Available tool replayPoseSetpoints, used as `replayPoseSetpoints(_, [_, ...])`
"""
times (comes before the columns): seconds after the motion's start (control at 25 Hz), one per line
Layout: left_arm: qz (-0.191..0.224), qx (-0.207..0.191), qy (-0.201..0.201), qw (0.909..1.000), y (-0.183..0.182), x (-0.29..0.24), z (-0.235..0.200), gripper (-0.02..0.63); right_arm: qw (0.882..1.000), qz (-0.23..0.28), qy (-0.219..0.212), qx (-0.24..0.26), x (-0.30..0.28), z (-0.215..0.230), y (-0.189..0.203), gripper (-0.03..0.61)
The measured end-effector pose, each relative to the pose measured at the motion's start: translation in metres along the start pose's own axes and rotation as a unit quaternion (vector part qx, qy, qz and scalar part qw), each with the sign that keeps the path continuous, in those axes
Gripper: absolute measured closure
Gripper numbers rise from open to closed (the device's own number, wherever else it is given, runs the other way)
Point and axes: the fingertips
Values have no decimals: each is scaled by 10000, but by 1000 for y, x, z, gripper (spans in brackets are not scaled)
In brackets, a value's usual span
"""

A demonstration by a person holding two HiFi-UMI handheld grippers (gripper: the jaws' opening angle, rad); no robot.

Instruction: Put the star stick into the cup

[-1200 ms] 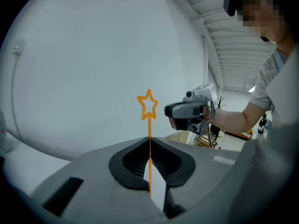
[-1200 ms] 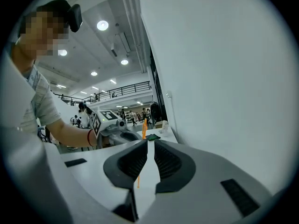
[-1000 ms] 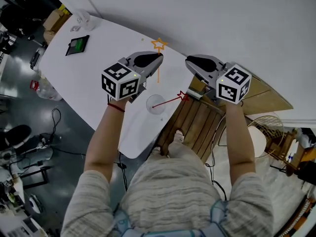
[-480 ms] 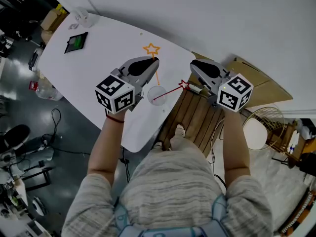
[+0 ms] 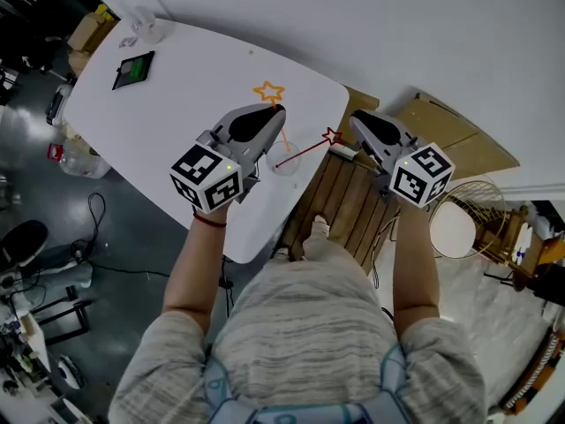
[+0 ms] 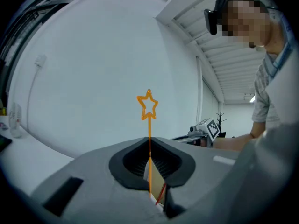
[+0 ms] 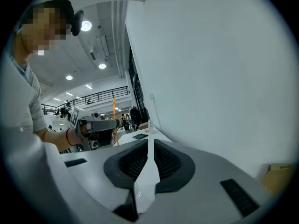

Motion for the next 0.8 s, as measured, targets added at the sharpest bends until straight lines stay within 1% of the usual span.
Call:
replayPoseSetpoints(0.16, [-197, -34, -65, 9998, 23, -4, 4, 594, 9998, 20, 80, -157, 8, -4, 12, 543])
replayPoseSetpoints(0.32, [-345, 139, -9, 9993, 48, -9, 6, 594, 9996, -93, 117, -249, 10, -9, 28, 543])
replayPoseSetpoints(0.48, [-486, 207, -2, 9986, 68, -13, 8, 594, 9993, -202, 134, -273, 10, -16, 38, 543])
replayPoseSetpoints(0.8, [-592, 296, -43, 9978, 90, -12, 13, 594, 9990, -281, 114, -313, 9, -33, 47, 543])
Point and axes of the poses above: the fingertips, and each gripper's own axes: x backward along the fingers, z to its right, y out of its underside, and after that the axes turned 12 degrees about -z, right-handed
